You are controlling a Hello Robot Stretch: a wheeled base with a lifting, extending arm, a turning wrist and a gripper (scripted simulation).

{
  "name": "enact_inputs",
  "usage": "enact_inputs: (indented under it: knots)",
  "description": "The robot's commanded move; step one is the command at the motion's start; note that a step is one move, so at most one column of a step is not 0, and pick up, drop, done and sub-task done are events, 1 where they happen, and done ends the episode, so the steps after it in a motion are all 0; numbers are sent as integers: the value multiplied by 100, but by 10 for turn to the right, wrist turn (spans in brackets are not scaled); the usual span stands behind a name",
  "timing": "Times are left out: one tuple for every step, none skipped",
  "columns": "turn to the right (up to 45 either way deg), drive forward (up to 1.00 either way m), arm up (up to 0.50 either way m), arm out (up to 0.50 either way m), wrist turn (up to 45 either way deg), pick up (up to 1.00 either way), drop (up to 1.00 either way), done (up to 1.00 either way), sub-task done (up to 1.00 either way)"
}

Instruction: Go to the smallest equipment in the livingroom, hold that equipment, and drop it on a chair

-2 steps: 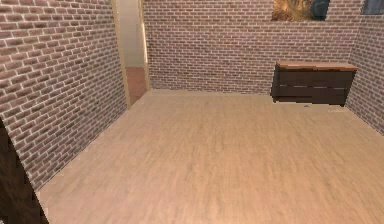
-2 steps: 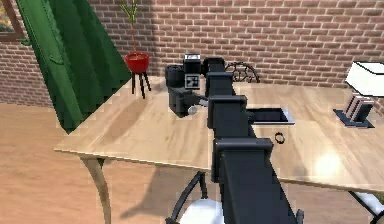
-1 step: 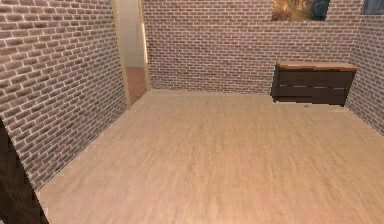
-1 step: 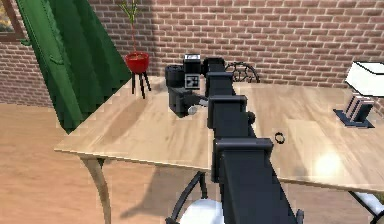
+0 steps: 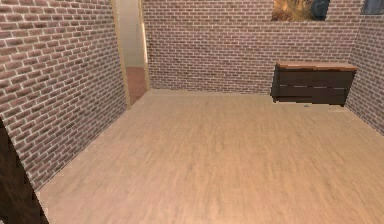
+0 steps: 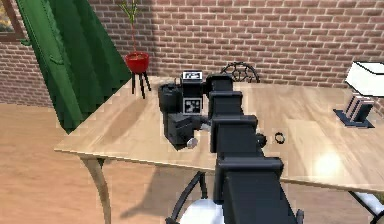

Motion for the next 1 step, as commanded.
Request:
enact_inputs:
  knots:
    - [0, 0, 0, 0, 0, 0, 0, 100, 0]
